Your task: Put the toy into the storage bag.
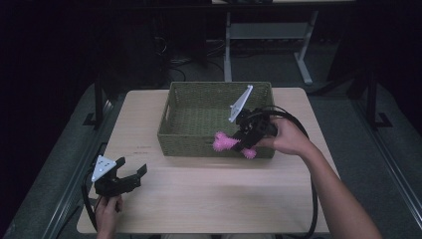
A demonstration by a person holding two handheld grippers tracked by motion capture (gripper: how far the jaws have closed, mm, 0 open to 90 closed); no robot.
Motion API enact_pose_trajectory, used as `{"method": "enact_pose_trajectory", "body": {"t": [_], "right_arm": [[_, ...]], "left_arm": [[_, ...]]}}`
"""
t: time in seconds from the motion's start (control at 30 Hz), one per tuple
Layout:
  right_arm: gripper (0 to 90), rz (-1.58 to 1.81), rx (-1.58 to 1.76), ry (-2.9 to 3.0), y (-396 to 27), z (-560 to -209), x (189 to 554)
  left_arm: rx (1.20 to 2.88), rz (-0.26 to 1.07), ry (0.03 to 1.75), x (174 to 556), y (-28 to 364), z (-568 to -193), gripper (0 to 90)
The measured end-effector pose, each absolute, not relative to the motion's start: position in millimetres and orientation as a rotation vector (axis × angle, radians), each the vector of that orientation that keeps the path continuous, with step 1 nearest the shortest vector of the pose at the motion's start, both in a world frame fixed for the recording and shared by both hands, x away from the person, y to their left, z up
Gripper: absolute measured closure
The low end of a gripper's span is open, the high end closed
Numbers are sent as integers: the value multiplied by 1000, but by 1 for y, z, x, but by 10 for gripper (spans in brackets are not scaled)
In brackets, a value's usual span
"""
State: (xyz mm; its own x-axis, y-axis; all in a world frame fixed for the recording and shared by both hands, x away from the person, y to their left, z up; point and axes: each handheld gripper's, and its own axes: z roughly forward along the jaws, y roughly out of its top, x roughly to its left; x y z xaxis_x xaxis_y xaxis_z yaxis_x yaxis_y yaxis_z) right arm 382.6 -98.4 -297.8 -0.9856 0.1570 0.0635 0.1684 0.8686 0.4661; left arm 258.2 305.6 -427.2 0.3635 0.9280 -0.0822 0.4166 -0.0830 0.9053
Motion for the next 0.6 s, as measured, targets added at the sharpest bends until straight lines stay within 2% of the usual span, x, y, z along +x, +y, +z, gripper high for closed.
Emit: {"method": "enact_pose_trajectory", "body": {"t": [0.6], "right_arm": [[581,-752,-286,-3006,-101,-292,404]], "left_arm": [[1674,671,1209,259,305,-427,130]]}}
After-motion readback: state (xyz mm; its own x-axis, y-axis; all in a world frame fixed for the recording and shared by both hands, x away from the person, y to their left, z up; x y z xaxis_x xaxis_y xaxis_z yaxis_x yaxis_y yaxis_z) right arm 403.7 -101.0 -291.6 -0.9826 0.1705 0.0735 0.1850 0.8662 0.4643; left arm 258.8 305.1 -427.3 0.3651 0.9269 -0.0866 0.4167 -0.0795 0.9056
